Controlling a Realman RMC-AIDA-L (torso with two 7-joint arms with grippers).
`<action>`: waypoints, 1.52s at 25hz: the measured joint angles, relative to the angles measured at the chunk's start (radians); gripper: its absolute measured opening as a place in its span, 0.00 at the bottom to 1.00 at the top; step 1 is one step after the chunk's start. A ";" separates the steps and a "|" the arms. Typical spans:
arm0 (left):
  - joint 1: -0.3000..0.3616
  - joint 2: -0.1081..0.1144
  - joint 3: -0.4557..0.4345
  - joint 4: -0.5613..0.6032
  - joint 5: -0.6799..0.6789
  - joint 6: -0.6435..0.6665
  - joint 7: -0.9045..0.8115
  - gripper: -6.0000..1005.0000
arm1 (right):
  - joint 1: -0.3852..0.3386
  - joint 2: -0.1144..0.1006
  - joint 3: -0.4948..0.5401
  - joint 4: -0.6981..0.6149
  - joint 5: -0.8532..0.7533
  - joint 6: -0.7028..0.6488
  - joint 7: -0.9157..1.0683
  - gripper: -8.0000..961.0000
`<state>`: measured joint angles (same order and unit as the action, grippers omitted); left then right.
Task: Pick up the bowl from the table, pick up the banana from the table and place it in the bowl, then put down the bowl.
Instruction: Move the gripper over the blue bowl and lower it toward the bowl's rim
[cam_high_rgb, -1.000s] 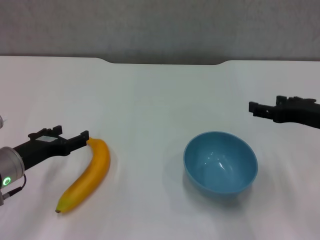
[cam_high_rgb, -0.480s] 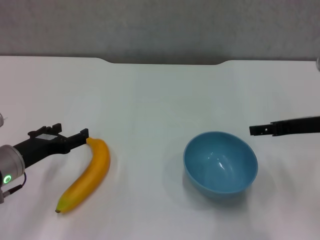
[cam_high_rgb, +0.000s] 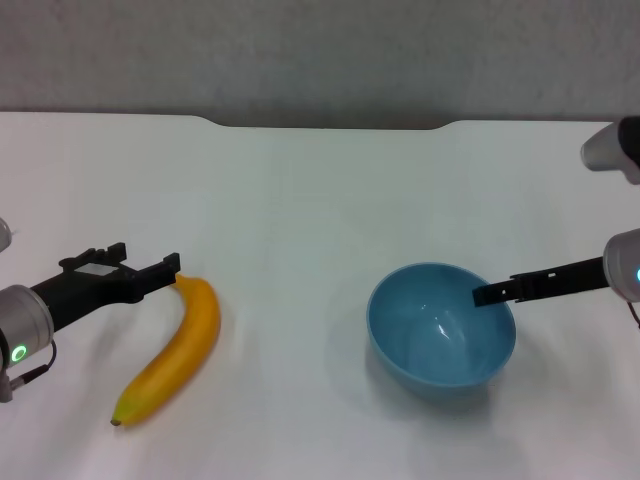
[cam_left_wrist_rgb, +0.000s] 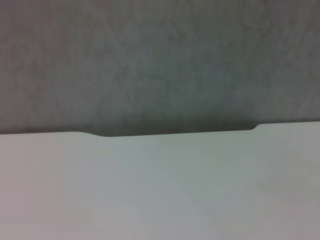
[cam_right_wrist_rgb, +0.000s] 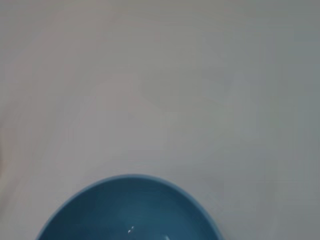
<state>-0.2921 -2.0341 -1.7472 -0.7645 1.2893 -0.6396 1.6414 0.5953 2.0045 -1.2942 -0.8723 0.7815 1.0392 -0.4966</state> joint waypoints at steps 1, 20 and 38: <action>-0.002 0.000 0.000 0.002 0.000 0.000 0.001 0.89 | 0.007 0.000 0.000 0.012 0.000 0.002 0.000 0.91; -0.008 -0.002 0.003 0.004 0.001 0.011 -0.002 0.89 | 0.067 0.001 -0.012 0.128 -0.020 0.006 0.001 0.86; -0.014 -0.006 0.009 0.010 -0.001 0.037 0.006 0.87 | 0.080 0.005 -0.069 0.172 -0.012 -0.081 -0.008 0.76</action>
<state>-0.3065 -2.0402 -1.7382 -0.7547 1.2885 -0.6029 1.6475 0.6758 2.0095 -1.3634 -0.7003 0.7692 0.9580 -0.5044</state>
